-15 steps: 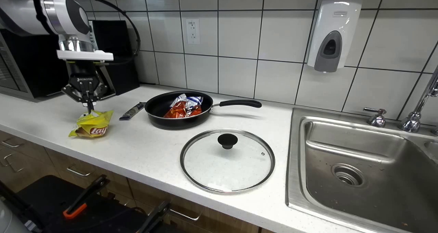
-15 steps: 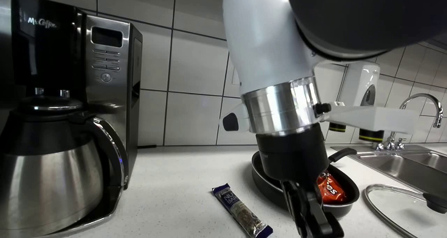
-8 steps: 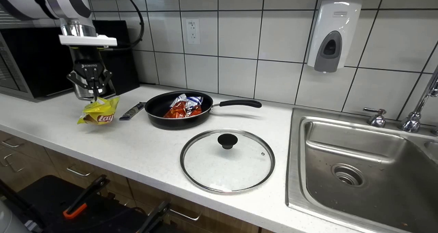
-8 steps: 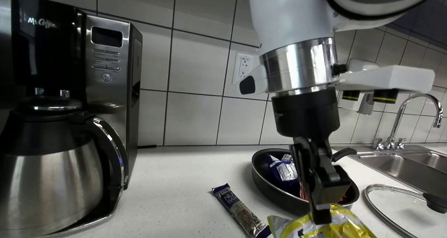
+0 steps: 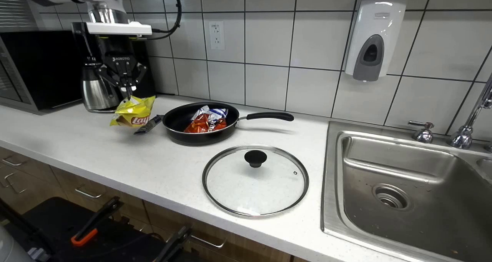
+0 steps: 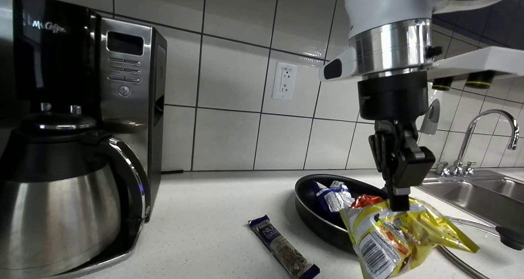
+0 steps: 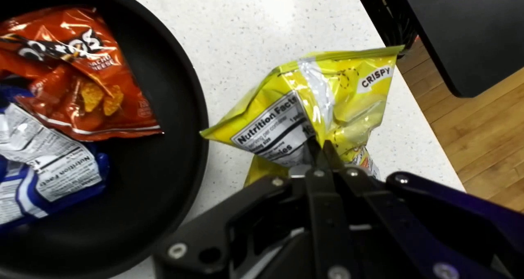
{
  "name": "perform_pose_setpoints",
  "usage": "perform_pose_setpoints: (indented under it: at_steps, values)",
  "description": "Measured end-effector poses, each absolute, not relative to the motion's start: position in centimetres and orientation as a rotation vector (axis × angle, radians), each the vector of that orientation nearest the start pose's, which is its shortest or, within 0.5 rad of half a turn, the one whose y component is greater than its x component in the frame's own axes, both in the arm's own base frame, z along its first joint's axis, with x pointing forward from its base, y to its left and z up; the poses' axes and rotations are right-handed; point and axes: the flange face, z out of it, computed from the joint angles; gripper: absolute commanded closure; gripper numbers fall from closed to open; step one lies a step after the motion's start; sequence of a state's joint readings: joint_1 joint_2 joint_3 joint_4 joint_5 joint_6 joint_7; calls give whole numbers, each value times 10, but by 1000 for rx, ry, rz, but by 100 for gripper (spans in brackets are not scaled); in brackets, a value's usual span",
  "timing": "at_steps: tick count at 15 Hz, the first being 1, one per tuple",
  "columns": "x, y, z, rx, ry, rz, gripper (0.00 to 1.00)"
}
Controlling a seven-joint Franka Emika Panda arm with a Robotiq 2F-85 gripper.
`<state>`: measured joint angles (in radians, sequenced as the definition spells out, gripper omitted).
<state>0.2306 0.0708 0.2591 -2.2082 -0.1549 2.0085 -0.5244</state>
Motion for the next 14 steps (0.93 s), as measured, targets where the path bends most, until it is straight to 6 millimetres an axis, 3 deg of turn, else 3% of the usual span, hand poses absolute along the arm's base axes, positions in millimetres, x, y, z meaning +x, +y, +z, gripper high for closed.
perform_pose_setpoints:
  at_steps: [7,14]
  values:
    - [465,184,351,-2826,-1565,301,100]
    - [471,171,342,-2895,-1453,149,100]
